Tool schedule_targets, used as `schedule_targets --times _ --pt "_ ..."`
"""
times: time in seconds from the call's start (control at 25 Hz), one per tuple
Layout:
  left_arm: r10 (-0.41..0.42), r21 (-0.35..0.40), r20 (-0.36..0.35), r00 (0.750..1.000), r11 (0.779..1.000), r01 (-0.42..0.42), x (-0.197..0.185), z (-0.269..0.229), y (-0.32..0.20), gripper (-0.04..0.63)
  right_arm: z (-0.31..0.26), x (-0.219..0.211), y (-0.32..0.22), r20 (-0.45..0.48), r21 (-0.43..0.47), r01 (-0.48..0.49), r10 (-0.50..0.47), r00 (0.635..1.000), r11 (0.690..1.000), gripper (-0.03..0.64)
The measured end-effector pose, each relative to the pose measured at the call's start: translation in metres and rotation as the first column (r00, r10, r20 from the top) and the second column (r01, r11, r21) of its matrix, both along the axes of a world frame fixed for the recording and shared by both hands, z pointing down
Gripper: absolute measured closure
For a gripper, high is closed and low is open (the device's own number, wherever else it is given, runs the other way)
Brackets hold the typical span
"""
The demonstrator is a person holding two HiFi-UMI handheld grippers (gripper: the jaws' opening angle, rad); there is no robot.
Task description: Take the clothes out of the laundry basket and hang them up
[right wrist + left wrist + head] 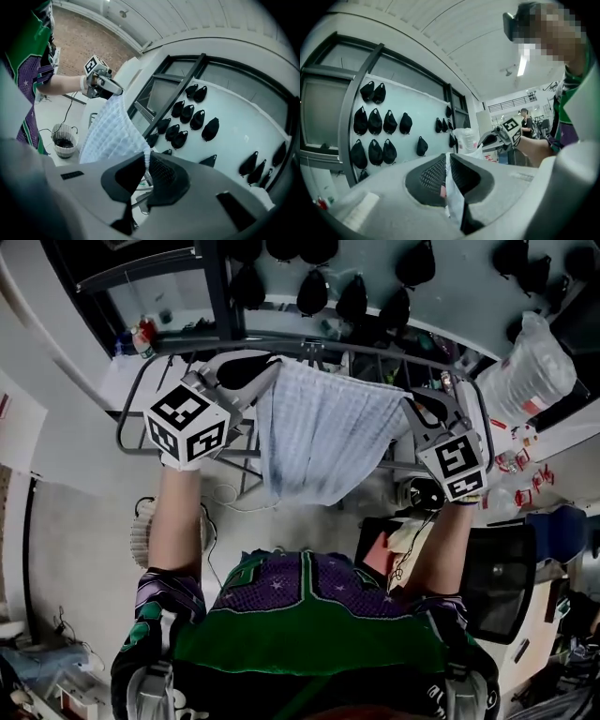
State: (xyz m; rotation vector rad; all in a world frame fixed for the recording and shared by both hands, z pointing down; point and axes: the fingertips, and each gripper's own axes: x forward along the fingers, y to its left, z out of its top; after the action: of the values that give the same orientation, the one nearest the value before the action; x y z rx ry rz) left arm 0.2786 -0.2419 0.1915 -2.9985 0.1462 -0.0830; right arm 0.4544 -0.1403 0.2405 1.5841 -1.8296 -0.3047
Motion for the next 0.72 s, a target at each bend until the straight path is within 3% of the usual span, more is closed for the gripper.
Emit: schedule_targets --times 0.24,0.44,0.72 --pt "0.000 0.058 -0.020 1.000 0.998 0.001 0.004 -0.007 0.008 0.557 -0.015 0.007 0.010 -0.013 0.050 -0.112 0.113 0.994 0.992 0.591" --pt "-0.002 0.074 -0.052 0.999 0.997 0.006 0.010 -0.014 0.018 0.557 -0.035 0.009 0.026 0.011 0.116 -0.143 0.142 0.990 0.983 0.591" --pt "0.033 0.088 -0.090 0.995 0.996 -0.025 0.043 -0.034 0.028 0.557 -0.064 0.045 0.042 0.023 0.211 -0.190 0.190 0.982 0.959 0.591"
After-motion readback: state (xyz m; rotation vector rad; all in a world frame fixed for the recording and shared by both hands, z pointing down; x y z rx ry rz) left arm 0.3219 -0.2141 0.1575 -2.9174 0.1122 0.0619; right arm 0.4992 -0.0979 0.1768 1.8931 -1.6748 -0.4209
